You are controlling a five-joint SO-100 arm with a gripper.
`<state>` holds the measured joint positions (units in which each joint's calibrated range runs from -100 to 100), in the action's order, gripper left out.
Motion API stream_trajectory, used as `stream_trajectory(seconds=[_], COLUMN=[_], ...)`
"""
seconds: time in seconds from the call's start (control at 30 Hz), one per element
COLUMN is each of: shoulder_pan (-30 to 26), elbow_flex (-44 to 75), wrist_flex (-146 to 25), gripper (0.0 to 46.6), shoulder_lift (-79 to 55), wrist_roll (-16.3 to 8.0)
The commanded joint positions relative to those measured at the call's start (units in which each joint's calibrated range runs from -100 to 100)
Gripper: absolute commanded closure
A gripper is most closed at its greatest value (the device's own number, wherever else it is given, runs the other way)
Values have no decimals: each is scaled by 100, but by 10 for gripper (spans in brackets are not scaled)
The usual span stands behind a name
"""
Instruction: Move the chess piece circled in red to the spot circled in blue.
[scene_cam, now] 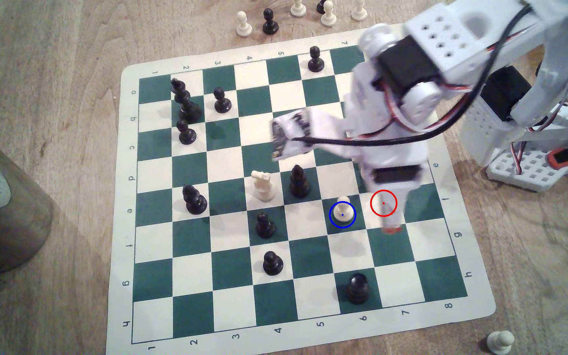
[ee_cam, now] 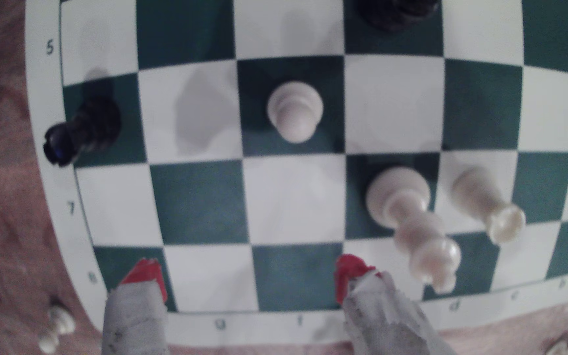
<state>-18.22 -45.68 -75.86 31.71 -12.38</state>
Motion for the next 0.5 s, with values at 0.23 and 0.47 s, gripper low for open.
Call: stream_trajectory(seconds=[0.23, 0.47], shoulder_pan=[801, 973], elbow_flex=[-1261, -2304], wrist_flex=[-47, 10], gripper=[179, 208], shoulder_lift=[2856, 4367], wrist_roll=[234, 342])
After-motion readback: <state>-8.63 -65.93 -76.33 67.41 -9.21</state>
